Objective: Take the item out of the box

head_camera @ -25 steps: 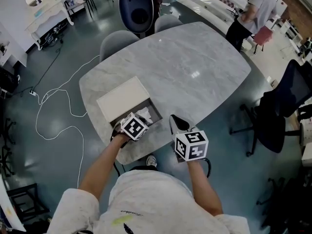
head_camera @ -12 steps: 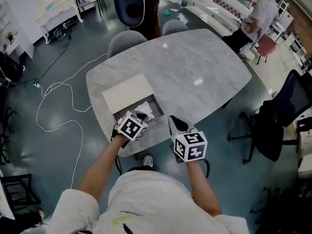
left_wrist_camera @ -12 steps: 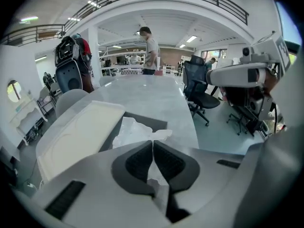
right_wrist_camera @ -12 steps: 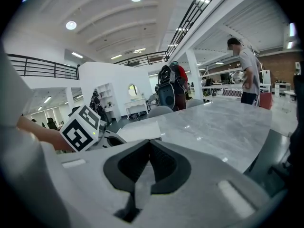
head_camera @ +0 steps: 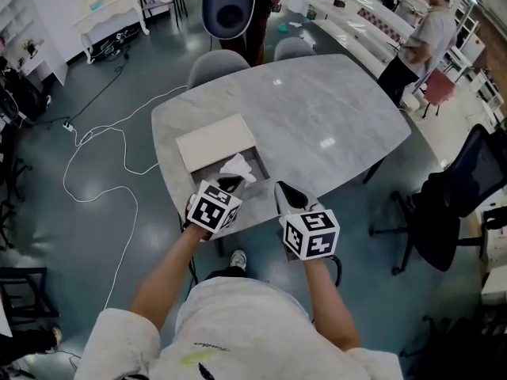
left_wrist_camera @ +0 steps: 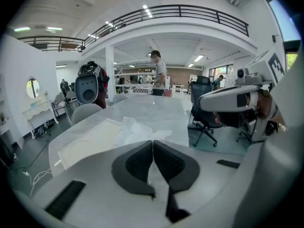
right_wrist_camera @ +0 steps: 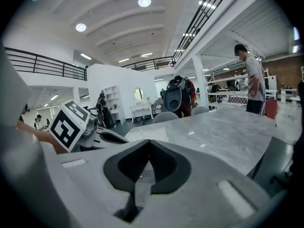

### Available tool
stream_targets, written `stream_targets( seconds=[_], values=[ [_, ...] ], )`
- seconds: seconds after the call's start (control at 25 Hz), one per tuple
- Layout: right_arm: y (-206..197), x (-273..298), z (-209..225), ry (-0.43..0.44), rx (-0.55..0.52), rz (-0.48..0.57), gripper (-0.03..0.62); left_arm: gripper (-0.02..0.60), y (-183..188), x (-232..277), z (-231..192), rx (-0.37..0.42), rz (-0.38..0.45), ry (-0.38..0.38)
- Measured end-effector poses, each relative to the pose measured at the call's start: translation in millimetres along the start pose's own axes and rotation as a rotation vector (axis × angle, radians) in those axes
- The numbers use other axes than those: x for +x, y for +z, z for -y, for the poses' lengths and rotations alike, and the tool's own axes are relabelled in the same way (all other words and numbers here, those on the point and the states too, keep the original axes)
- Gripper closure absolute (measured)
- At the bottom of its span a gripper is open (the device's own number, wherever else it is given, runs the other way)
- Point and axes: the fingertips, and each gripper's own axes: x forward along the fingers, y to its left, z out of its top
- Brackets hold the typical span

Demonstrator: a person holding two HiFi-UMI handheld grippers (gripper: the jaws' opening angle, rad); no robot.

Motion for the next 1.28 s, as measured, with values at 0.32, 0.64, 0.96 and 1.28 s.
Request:
stream_targets(
  seconds=[0.32, 0.64, 0.96, 1.28],
  values=[
    [3, -16, -27, 0.058, -0.027, 0.028, 0.589, 0.566, 11, -50, 10, -0.084, 0.133, 0.095],
    [-5, -39, -50, 0.104, -0.049, 0.035, 0.589, 0.566, -2, -85, 30, -0.164, 0.205, 0.156],
    [-14, -54, -61, 0.118, -0.053, 0.039, 0.589, 0.566, -21, -104, 41, -0.221, 0.221, 0.187],
    [-16, -58, -68, 0.132, -0.050, 0.043, 0.589, 0.566, -30, -112, 46, -0.248, 0.221, 0.197]
  ],
)
